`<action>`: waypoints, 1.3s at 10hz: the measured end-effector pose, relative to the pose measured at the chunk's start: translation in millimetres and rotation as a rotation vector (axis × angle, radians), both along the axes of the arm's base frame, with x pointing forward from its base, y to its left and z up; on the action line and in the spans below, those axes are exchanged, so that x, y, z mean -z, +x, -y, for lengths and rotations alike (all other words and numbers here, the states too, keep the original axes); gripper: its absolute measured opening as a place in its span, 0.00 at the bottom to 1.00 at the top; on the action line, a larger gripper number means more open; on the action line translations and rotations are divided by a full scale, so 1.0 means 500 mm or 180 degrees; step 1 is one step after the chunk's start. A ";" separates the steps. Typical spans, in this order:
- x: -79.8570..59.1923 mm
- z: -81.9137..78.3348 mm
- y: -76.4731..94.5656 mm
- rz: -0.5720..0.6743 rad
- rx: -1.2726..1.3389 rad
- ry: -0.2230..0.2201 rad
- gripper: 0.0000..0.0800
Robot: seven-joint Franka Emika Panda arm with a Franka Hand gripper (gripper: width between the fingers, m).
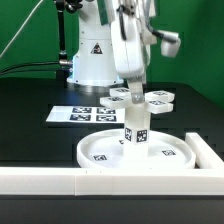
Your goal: Assemble round table
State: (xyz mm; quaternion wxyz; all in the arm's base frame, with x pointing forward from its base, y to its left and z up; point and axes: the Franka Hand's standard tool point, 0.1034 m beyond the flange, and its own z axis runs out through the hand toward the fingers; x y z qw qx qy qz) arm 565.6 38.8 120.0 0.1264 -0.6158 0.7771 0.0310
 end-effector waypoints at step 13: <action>-0.007 -0.046 0.007 0.0222 -0.3570 -0.0164 0.81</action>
Offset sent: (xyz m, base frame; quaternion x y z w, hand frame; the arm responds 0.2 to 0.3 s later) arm 0.0000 0.0000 0.0000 0.0000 0.0000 -0.0650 0.9979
